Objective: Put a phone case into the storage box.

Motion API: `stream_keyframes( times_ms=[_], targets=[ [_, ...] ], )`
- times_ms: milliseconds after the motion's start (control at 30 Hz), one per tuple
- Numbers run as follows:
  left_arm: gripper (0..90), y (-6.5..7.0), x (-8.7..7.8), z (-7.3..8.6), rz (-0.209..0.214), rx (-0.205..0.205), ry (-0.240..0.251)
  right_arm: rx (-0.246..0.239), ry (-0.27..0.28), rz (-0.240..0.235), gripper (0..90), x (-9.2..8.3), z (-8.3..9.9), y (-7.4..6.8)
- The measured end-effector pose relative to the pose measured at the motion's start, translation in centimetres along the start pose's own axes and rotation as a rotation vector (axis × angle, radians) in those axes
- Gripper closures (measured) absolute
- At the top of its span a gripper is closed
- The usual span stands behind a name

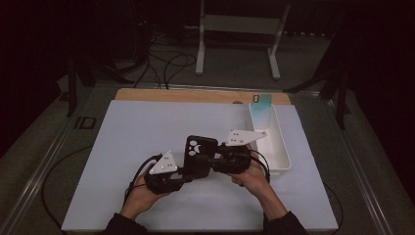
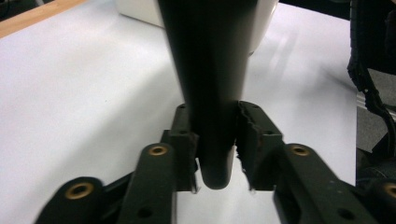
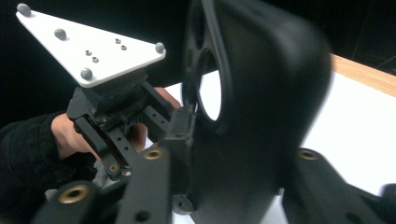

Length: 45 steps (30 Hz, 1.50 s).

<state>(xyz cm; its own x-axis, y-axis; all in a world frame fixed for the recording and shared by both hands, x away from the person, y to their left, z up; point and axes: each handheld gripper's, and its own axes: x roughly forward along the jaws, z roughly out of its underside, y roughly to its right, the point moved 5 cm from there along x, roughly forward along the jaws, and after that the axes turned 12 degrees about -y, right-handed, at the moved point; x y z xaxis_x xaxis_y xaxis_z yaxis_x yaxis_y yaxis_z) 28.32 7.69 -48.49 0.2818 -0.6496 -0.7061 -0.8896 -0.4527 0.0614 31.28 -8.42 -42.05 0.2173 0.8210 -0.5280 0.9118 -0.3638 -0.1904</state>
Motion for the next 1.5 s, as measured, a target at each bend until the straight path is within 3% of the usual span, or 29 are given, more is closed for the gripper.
stream_keyframes(
  times_ms=[100, 367, 400, 567, 800, 1233, 1500],
  targets=[
    [76.8, 0.0, 0.1, 0.0, 0.009, -0.011, 0.012, 0.016, 0.007, -0.003, 54.0, 0.2, 0.0, 0.1],
    [80.0, -0.1, 0.4, 0.1, 0.011, -0.026, 0.010, 0.039, 0.003, 0.004, 41.8, 0.5, 0.0, 0.2],
    [80.3, -0.1, 0.4, 0.1, 0.006, -0.024, 0.011, 0.045, -0.001, 0.008, 35.8, 0.5, 0.0, 0.3],
    [80.8, -0.2, 0.3, 0.0, -0.015, -0.031, 0.020, 0.069, -0.009, 0.088, 23.9, 0.4, 0.0, 0.7],
    [80.9, -0.4, 0.3, 0.0, -0.041, -0.044, 0.012, 0.089, -0.011, 0.122, 13.5, 0.5, 0.0, 0.7],
    [80.9, -0.8, 0.5, 0.2, -0.070, -0.075, 0.006, 0.150, 0.026, 0.168, 7.9, -0.2, -0.4, 0.7],
    [80.8, -0.9, 0.7, 0.3, -0.079, -0.082, -0.004, 0.185, 0.017, 0.248, 10.5, 0.1, -1.1, 0.1]
  ],
)
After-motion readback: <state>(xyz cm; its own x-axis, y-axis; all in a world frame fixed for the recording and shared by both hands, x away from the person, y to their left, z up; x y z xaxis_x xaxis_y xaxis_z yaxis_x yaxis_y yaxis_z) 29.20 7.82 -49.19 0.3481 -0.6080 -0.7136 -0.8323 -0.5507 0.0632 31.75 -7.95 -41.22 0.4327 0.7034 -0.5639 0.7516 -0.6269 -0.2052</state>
